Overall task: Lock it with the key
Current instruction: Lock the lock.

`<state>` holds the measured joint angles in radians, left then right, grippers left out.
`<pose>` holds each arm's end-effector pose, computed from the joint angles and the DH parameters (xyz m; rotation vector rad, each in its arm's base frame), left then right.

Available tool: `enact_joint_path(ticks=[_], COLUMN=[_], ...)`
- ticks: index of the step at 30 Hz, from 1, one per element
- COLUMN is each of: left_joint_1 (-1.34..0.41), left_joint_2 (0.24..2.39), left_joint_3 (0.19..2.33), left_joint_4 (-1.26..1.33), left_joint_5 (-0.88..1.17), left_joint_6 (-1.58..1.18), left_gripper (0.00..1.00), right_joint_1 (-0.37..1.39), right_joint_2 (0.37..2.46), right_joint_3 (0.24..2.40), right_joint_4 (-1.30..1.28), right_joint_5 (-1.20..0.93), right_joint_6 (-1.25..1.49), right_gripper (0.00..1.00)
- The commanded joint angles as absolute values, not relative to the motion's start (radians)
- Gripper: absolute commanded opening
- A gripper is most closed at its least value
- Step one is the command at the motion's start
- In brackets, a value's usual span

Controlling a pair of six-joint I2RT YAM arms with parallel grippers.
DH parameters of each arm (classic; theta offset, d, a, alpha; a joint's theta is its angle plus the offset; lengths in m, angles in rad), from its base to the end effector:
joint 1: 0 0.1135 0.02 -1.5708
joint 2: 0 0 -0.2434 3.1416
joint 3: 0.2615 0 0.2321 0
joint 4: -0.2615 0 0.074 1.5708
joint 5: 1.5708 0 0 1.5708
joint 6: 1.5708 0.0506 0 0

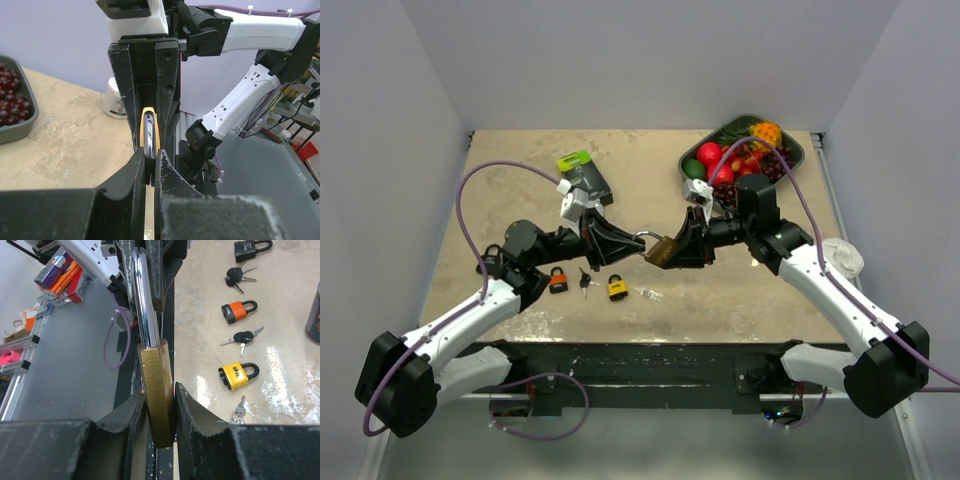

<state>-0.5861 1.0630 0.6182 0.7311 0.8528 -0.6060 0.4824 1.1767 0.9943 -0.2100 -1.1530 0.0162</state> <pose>0.1728 -0.1605 0.3142 0.8003 1.3479 -1.5092 0.1958 0.1547 0.3204 -1.1863 1.5833 1.4425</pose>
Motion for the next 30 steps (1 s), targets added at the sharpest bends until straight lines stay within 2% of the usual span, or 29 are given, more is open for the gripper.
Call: enact_joint_path(ticks=[1, 16, 18, 22, 28, 30], left_joint_1=[-0.732, -0.767, -0.767, -0.765, -0.762, -0.762], left_joint_2=[1.144, 1.177, 1.169, 1.167, 1.201, 1.197], left_joint_3=[0.549, 0.564, 0.587, 0.660, 0.824, 0.833], left_joint_4=[0.643, 0.522, 0.474, 0.246, -0.137, -0.178], left_joint_5=[1.000, 1.002, 0.996, 0.954, 0.910, 0.908], left_joint_6=[-0.603, -0.545, -0.511, -0.375, -0.092, -0.051], left_gripper=[0.00, 0.00, 0.00, 0.00, 0.00, 0.00], right_joint_1=[0.571, 0.581, 0.581, 0.580, 0.561, 0.546], right_joint_2=[1.183, 1.230, 1.235, 1.250, 1.292, 1.298], right_joint_3=[1.158, 1.292, 1.331, 1.390, 1.500, 1.514], right_joint_4=[0.150, -0.011, -0.133, -0.369, -0.602, -0.632], right_joint_5=[-1.146, -1.212, -1.216, -1.213, -1.198, -1.197], right_joint_6=[0.072, -0.103, -0.197, -0.378, -0.544, -0.567], right_gripper=[0.00, 0.00, 0.00, 0.00, 0.00, 0.00])
